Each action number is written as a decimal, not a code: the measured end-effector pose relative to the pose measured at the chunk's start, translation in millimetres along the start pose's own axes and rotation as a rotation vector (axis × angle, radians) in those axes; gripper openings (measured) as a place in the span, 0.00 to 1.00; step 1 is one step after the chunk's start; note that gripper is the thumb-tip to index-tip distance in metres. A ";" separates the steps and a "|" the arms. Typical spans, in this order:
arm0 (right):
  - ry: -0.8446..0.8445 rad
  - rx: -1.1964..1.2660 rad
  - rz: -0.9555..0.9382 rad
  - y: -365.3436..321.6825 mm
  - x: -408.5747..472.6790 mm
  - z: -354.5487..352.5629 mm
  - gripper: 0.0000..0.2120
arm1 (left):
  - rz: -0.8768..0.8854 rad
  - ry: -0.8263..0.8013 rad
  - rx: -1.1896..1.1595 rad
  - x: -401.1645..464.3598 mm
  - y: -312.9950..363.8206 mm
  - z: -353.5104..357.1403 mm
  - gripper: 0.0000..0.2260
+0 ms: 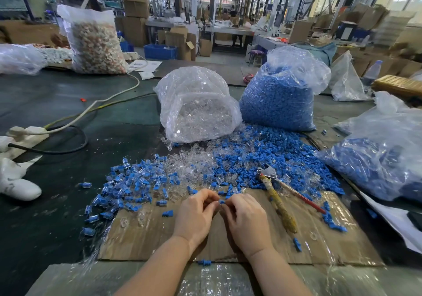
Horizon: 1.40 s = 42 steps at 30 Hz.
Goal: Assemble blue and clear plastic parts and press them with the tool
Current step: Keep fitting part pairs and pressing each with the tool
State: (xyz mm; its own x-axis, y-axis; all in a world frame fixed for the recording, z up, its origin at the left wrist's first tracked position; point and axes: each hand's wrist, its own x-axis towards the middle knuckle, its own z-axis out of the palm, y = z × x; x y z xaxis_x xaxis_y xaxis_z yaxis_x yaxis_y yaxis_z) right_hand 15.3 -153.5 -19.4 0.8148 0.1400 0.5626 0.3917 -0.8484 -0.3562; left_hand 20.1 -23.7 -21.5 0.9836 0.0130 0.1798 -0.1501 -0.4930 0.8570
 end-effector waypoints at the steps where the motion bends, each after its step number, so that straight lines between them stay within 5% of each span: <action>1: -0.003 0.002 0.003 -0.1 0.1 -0.2 0.11 | 0.006 -0.003 0.009 -0.2 0.1 0.2 0.11; 35: 0.014 0.054 0.005 1.7 -0.9 -0.5 0.06 | -0.015 0.019 -0.031 0.4 2.0 -2.8 0.07; 42: 0.059 -0.261 0.219 18.4 0.1 -12.0 0.11 | -0.009 -0.005 -0.040 -1.6 4.6 -4.3 0.08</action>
State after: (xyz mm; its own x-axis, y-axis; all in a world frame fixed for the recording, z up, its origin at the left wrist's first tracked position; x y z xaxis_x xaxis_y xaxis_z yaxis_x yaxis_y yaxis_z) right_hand 17.4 -175.2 -16.9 0.8384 -0.0831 0.5387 0.0814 -0.9581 -0.2745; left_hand 17.4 -22.3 -15.8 0.9854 0.0132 0.1697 -0.1449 -0.4581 0.8770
